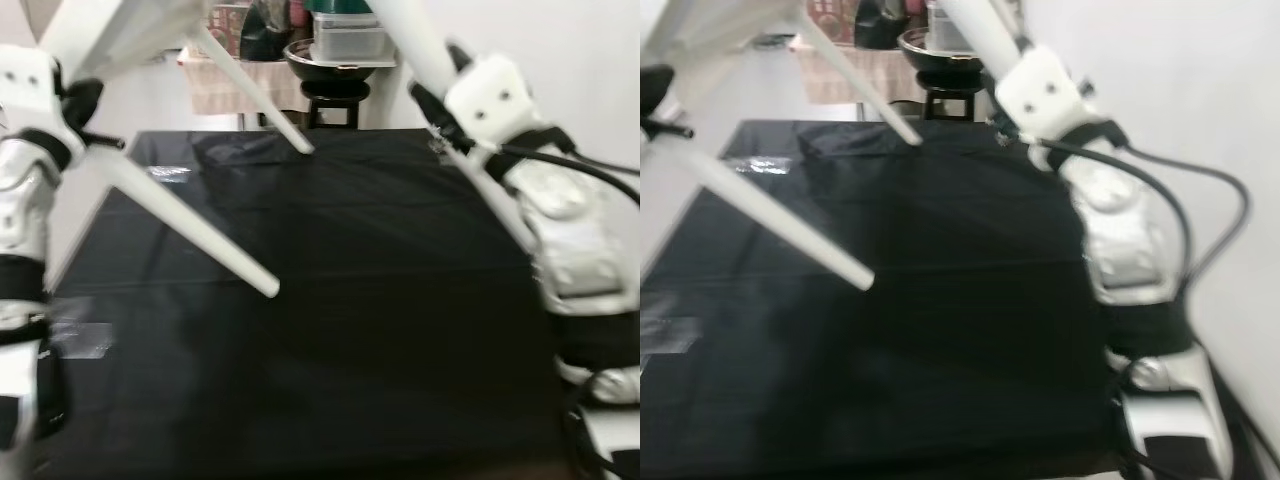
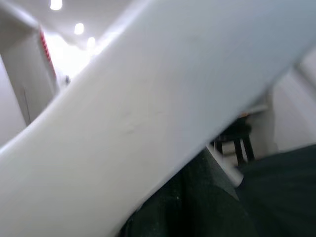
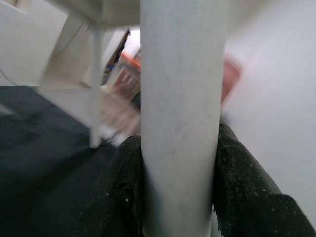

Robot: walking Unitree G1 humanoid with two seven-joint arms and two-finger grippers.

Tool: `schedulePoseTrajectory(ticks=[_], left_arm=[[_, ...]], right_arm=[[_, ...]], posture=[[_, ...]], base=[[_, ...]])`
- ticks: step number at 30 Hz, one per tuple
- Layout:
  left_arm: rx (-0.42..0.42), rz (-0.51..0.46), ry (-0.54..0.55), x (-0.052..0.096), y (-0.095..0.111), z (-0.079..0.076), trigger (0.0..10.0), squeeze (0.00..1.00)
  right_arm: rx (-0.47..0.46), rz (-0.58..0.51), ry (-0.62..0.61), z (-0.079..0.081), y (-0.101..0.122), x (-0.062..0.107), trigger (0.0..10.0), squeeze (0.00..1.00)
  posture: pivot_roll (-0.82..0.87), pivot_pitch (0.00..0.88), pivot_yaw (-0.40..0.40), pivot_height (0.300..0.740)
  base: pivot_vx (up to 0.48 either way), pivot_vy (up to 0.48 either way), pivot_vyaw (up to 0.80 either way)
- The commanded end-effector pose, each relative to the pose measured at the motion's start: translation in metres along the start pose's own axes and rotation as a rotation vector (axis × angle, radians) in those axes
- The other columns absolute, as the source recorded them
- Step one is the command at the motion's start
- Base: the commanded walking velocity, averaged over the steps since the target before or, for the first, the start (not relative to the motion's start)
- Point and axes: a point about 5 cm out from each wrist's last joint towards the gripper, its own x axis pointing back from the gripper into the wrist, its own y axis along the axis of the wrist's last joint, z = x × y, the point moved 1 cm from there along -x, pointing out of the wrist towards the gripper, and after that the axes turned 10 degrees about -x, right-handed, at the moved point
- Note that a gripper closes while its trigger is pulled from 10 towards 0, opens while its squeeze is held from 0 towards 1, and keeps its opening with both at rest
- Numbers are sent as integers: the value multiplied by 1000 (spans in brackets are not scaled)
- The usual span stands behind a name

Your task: Building children table

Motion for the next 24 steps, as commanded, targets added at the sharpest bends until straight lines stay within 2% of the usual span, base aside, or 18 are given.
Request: schedulePoseTrajectory(ticks=[1, 2, 3, 4, 5, 7, 9, 10, 11, 14, 16, 17, 18, 19, 21, 22, 23, 24], left_arm=[[-56, -94, 173, 9, 32, 52, 10000, 0], [-66, -137, 129, 4, 48, 47, 10000, 0], [-66, -137, 129, 4, 48, 47, 10000, 0], [-54, -169, 73, -1, 59, 38, 10000, 0], [-54, -169, 73, -1, 59, 38, 10000, 0], [5, -186, -51, -4, 58, 8, 10000, 0], [5, -186, -51, -4, 58, 8, 10000, 0], [44, -170, -105, -2, 50, -8, 10000, 0], [44, -170, -105, -2, 50, -8, 10000, 0], [149, -103, -220, 9, 22, -48, 10000, 0], [169, -88, -245, 12, 18, -56, 10000, 0], [191, -72, -278, 16, 12, -66, 10000, 0], [191, -72, -278, 16, 12, -66, 10000, 0], [218, -58, -308, 20, 7, -78, 10000, 0], [235, -50, -326, 23, 4, -86, 10000, 0], [255, -37, -344, 27, -1, -94, 10000, 0], [255, -37, -344, 27, -1, -94, 10000, 0], [270, -26, -352, 30, -5, -100, 10000, 0]], right_arm=[[-51, 201, -137, -29, -38, 15, 0, 0], [-198, 270, -119, -1, -62, 24, 0, 0], [-198, 270, -119, -1, -62, 24, 0, 0], [-320, 335, -98, 28, -83, 32, 0, 0], [-320, 335, -98, 28, -83, 32, 0, 0], [-400, 397, -68, 59, -102, 40, 0, 0], [-400, 397, -68, 59, -102, 40, 0, 0], [-379, 409, -68, 60, -105, 42, 0, 0], [-379, 409, -68, 60, -105, 42, 0, 0], [-300, 449, -114, 47, -113, 50, 0, 0], [-294, 464, -126, 46, -114, 53, 0, 0], [-289, 472, -133, 46, -114, 55, 1098, 0], [-289, 472, -133, 46, -114, 55, 1098, 0], [-293, 465, -136, 48, -113, 56, 10000, 0], [-297, 458, -138, 49, -113, 56, 10000, 0], [-322, 435, -127, 53, -109, 56, 10000, 271], [-322, 435, -127, 53, -109, 56, 10000, 271], [-356, 411, -118, 56, -106, 56, 10000, 1000]], posture=[[-2, 0, 24, 740], [3, 0, 28, 740], [3, 0, 28, 740], [6, 0, 36, 740], [6, 0, 36, 740], [1, 0, 42, 740], [1, 0, 42, 740], [-5, 0, 44, 740], [-5, 0, 44, 740], [-18, 0, 49, 740], [-24, 0, 51, 740], [-29, 0, 51, 740], [-29, 0, 51, 740], [-39, 0, 51, 740], [-39, 0, 51, 740], [-46, 0, 54, 740], [-46, 0, 54, 740], [-52, 0, 53, 740]], base=[[0, 0, 0], [0, 0, 0], [0, 0, 0], [0, 0, 0], [0, 0, 0], [0, 0, 0], [0, 0, 0], [0, 0, 0], [0, 0, 0], [0, 0, 0], [0, 0, 0], [0, 0, 0], [0, 0, 0], [0, 0, 0], [0, 0, 0], [0, 0, 0], [0, 0, 0], [0, 0, 0]])
